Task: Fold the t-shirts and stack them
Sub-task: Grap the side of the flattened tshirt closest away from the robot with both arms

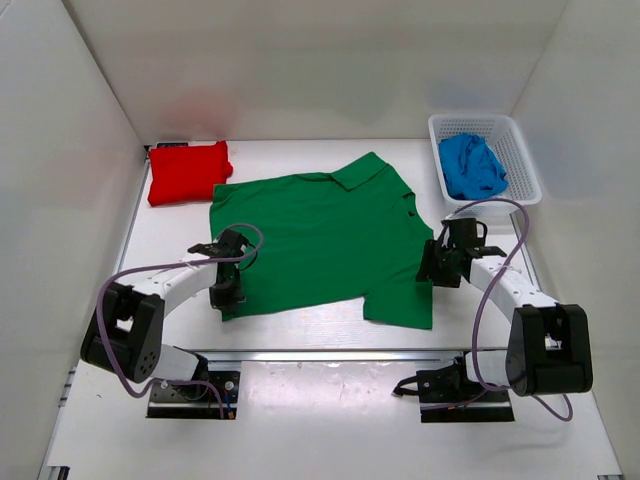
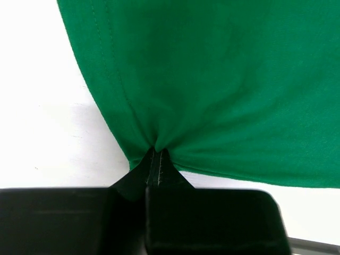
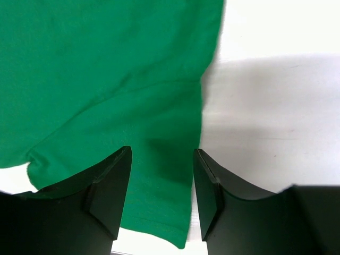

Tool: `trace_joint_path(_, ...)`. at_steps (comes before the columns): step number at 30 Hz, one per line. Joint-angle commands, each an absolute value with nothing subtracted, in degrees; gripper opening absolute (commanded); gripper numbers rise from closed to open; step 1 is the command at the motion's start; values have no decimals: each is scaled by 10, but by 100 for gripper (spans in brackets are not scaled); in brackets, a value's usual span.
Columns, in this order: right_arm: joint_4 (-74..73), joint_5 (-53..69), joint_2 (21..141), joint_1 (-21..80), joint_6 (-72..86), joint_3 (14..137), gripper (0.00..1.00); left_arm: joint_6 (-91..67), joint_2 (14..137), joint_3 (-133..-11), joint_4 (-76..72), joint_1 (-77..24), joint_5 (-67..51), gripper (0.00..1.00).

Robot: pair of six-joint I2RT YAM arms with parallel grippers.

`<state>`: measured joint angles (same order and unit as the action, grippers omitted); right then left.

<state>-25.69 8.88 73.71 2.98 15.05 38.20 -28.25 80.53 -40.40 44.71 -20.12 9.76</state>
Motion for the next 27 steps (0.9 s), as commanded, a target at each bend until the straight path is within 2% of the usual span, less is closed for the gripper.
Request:
trace_joint_path(1,-270,43,736,48,162,381,47,-277,794,-382,396,-186,100,0)
trace_joint_path(8,-275,24,787,66,166,381,49,-268,789,-381,395,-184,87,0)
trace_joint_path(11,-278,25,807,74,170,377,39,-269,777,-381,388,-180,77,0)
trace_joint_path(14,-297,27,809,78,171,381,0,-261,759,-378,383,-170,69,0)
trace_joint_path(18,-332,32,765,98,183,399,0,-251,738,-395,409,-164,62,0)
trace_joint_path(27,-466,25,539,141,228,442,0,-209,686,-419,431,-100,47,0)
